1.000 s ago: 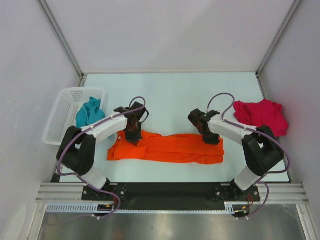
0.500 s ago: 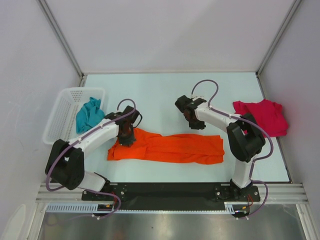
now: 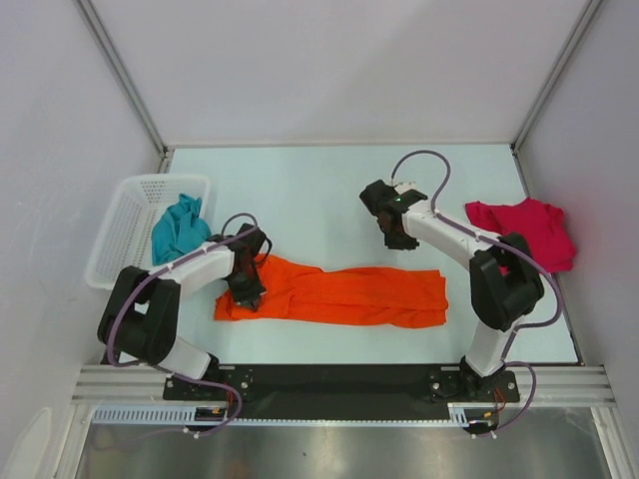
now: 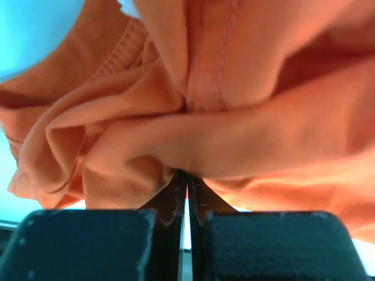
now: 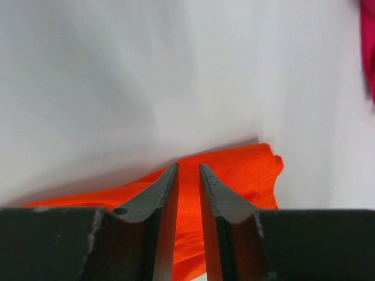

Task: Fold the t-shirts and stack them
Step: Rotate the tshirt 90 degrees

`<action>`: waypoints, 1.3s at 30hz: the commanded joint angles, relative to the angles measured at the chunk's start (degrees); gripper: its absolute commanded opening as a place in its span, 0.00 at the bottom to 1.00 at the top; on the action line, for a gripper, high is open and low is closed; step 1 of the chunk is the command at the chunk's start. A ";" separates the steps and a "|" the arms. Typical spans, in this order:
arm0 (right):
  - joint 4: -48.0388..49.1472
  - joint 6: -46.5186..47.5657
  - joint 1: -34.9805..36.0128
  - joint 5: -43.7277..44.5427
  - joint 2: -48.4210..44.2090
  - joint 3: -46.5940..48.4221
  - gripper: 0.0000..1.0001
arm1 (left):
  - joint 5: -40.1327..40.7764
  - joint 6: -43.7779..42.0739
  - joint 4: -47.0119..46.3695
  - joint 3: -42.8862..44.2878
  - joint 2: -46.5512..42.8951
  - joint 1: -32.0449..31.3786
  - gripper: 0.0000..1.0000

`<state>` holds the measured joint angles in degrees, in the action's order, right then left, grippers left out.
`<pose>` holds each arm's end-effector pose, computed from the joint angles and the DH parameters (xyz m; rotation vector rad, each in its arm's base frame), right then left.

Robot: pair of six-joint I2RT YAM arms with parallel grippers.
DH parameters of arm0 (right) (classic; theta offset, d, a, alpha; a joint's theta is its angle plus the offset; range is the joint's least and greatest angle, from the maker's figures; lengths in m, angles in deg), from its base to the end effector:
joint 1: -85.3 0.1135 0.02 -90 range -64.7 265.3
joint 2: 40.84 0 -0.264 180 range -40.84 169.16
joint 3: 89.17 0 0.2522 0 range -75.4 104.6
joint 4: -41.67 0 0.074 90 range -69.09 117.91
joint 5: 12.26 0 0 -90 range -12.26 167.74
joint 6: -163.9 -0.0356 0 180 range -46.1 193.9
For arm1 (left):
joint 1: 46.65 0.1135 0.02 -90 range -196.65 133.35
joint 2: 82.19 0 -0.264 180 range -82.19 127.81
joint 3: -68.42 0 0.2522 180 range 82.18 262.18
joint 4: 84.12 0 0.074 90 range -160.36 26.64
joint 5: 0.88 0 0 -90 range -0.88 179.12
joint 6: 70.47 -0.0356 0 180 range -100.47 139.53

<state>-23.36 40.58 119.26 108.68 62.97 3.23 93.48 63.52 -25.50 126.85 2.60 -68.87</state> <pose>0.3045 0.1830 0.2184 0.0715 2.6177 -0.4307 0.2154 -0.0851 0.1554 -0.5765 2.9712 0.0240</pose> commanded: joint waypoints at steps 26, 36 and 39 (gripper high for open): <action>0.99 2.12 -7.15 -0.09 -11.79 -2.69 0.26 | 0.92 -7.95 5.14 56.05 44.04 12.72 0.03; 1.61 2.82 -8.99 -0.09 -12.84 -3.92 0.26 | 0.82 -10.59 10.68 70.81 51.16 11.15 0.04; 1.43 2.74 -9.34 -0.09 -13.72 -4.45 0.26 | 0.65 -10.68 12.70 76.35 54.94 11.14 0.04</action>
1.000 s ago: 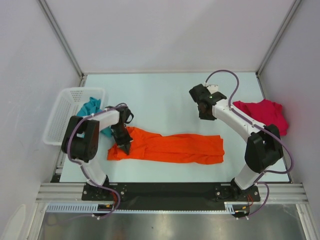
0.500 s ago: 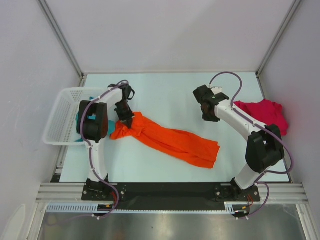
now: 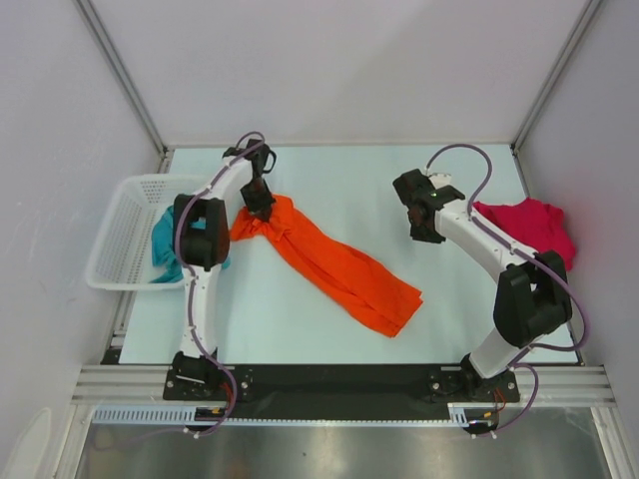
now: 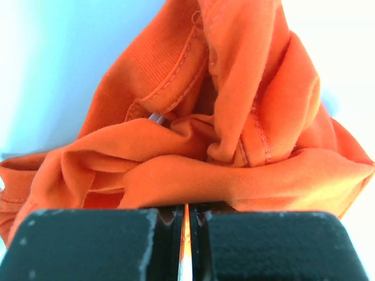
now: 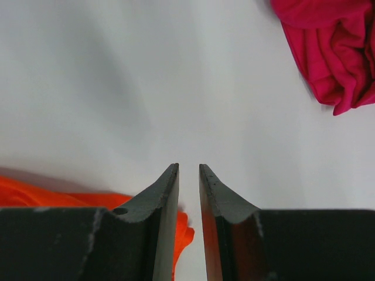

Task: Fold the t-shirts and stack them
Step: Rotate the tshirt 90 degrees

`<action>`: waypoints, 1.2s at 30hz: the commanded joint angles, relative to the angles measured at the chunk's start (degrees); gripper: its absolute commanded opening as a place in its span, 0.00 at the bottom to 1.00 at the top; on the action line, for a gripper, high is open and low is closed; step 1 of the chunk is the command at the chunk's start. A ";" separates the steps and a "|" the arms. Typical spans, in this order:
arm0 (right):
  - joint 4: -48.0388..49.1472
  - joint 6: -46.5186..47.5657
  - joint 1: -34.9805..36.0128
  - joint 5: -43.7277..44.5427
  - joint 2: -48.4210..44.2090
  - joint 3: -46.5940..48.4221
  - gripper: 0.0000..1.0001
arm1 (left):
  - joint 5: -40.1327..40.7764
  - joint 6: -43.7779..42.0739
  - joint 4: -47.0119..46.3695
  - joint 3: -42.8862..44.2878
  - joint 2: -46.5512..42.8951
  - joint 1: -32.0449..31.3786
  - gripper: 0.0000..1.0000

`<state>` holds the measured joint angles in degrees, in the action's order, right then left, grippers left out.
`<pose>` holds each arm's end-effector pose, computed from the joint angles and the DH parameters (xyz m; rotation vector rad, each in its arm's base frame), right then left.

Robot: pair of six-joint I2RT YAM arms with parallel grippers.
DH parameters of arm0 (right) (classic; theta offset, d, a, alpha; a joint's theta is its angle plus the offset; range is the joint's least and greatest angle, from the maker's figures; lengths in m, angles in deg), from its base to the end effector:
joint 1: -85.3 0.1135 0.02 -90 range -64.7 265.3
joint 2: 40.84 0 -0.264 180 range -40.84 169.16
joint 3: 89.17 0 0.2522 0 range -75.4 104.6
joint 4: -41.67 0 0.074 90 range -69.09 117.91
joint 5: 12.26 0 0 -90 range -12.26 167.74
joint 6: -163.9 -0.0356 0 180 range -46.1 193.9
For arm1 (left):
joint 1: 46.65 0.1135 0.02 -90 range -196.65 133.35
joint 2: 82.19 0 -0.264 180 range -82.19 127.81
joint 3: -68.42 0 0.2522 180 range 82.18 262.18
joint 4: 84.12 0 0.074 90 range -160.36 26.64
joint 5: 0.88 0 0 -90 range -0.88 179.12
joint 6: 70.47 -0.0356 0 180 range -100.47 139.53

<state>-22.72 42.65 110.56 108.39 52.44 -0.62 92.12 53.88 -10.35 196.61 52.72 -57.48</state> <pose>0.3005 0.1217 0.2585 0.2615 2.5368 -0.3926 0.4668 -0.0874 0.1629 -0.6113 2.9046 -0.0231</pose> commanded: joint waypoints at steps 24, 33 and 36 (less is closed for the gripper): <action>3.43 0.04 -1.70 -4.29 -1.26 -3.68 0.26 | 1.39 -3.76 -2.44 3.36 -4.81 -4.54 0.08; 4.22 -0.22 -0.65 -4.64 0.77 -4.03 0.26 | 6.22 -3.06 -2.61 -1.75 -15.28 -12.37 0.11; 4.14 -0.40 -0.56 -4.47 1.03 -4.29 0.26 | 4.65 -3.32 -2.26 -2.89 -17.13 -14.03 0.11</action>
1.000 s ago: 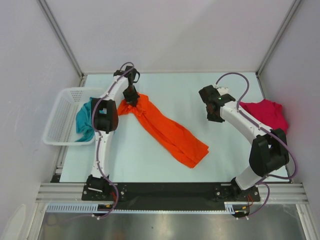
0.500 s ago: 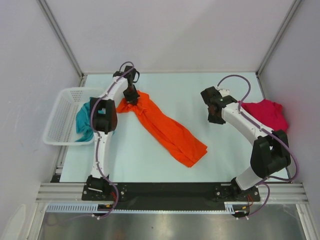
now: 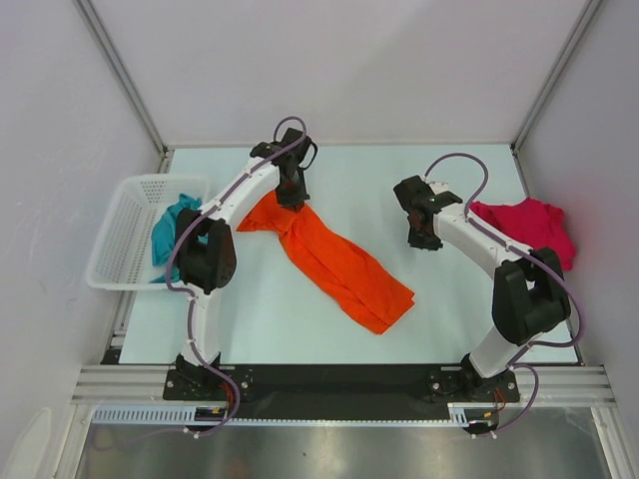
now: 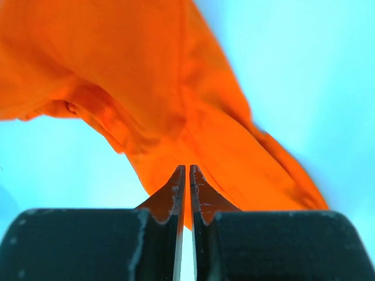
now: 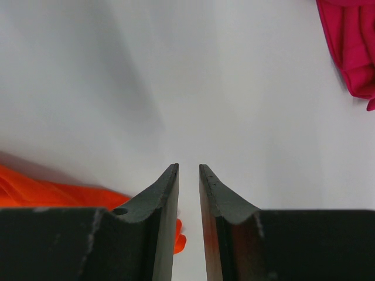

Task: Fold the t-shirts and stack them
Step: Rotate the tshirt 90 degrees

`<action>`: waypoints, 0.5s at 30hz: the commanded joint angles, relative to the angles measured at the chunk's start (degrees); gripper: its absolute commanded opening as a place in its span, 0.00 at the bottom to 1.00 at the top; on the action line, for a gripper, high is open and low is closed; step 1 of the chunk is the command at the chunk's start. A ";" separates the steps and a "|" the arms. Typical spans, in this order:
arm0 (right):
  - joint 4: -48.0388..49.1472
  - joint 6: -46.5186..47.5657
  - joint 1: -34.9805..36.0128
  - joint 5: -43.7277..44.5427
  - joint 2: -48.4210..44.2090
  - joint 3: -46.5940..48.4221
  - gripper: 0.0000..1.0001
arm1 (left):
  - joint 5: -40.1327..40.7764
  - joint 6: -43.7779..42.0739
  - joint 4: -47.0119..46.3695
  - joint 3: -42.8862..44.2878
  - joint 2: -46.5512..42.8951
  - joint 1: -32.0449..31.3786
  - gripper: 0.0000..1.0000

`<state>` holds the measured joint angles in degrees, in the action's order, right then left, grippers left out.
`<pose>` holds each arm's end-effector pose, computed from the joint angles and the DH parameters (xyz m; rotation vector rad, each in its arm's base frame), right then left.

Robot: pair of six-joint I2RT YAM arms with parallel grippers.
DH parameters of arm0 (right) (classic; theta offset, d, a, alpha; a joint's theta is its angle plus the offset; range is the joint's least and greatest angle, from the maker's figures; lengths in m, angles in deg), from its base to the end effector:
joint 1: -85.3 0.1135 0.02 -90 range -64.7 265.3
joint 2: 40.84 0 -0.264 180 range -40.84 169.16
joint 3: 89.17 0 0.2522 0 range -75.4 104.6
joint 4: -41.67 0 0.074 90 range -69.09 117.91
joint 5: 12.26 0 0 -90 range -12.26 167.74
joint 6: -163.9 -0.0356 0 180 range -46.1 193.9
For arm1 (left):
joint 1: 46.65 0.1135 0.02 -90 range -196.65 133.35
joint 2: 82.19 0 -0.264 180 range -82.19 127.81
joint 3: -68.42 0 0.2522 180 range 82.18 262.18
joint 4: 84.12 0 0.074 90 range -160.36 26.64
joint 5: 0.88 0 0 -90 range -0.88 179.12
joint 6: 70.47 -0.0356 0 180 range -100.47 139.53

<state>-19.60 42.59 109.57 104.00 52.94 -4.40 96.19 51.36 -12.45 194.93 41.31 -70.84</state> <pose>0.3002 0.1181 0.2377 0.2658 2.5984 -0.3271 0.4190 -0.1834 0.2451 -0.2155 2.7460 -0.0935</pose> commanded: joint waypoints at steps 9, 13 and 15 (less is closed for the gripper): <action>-0.92 -2.00 0.08 2.56 -2.54 0.19 0.26 | -4.87 2.18 -6.83 -18.08 -12.05 -9.55 0.11; -1.27 -2.35 -0.63 3.09 -3.51 0.19 0.26 | -6.10 3.93 -9.74 -22.39 -12.67 -13.51 0.11; -1.62 -2.44 -0.72 3.27 -3.34 0.45 0.26 | -6.19 4.37 -10.36 -23.10 -12.06 -16.14 0.10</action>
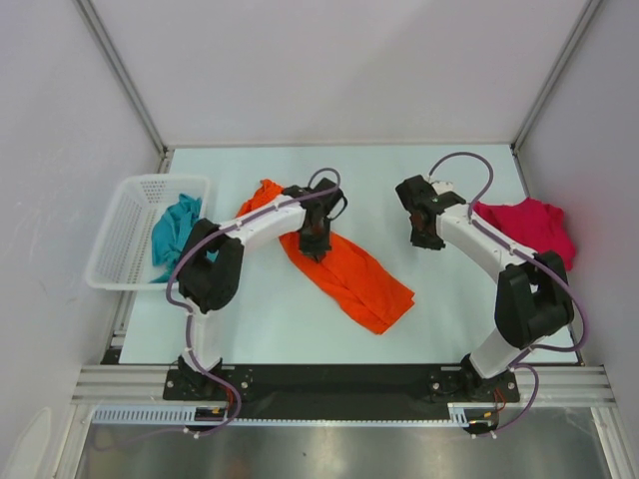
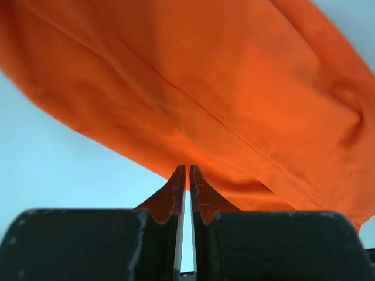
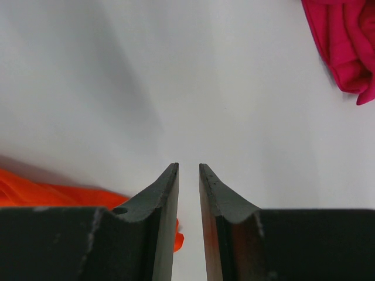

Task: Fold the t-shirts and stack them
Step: Rotate the tshirt 90 degrees

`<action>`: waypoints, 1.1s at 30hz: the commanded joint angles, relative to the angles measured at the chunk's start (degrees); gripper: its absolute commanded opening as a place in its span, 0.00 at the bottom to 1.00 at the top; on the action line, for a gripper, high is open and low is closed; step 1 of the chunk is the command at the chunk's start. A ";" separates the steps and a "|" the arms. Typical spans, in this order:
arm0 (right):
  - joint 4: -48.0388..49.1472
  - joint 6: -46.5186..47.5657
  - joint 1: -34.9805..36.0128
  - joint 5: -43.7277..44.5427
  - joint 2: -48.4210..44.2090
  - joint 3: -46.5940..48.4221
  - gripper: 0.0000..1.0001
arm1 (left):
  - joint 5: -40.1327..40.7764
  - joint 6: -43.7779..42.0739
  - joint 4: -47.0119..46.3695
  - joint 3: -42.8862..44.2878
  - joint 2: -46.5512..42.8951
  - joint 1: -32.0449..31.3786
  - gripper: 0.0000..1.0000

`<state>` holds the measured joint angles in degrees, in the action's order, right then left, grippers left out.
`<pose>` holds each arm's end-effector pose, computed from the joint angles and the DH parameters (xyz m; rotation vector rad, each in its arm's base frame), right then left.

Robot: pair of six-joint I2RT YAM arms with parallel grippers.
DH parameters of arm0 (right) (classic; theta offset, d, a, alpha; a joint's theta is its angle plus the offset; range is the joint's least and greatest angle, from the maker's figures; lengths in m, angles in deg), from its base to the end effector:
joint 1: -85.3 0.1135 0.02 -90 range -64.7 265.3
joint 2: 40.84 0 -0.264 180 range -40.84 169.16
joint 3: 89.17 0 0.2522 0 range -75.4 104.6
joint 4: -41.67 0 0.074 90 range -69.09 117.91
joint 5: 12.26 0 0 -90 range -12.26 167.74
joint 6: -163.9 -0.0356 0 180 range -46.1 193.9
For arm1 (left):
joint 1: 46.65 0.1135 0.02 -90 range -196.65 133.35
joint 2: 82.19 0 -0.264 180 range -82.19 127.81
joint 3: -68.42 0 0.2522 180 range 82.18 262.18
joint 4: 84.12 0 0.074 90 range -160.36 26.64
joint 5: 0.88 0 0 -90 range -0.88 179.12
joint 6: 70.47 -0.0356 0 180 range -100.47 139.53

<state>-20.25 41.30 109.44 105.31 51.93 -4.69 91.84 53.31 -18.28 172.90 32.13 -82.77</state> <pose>0.2970 0.1150 0.2415 0.3020 2.5784 -0.3449 0.3276 -0.2370 0.2048 0.0507 2.9054 -0.1526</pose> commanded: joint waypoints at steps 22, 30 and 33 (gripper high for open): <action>-3.43 -3.79 -2.78 6.18 -7.16 0.82 0.26 | -4.57 8.67 -14.01 -11.60 -1.12 -13.98 0.09; -5.80 -2.56 -3.40 7.41 -10.77 2.06 0.26 | -8.69 12.27 -19.46 -18.11 0.47 -19.24 0.08; -5.98 -2.47 -3.92 7.32 -11.65 1.53 0.26 | -9.75 12.89 -19.64 -20.14 -1.29 -21.00 0.07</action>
<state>-24.89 38.83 106.38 110.73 42.67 -4.56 88.45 62.73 -36.05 157.51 29.81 -98.23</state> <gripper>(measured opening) 0.262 0.076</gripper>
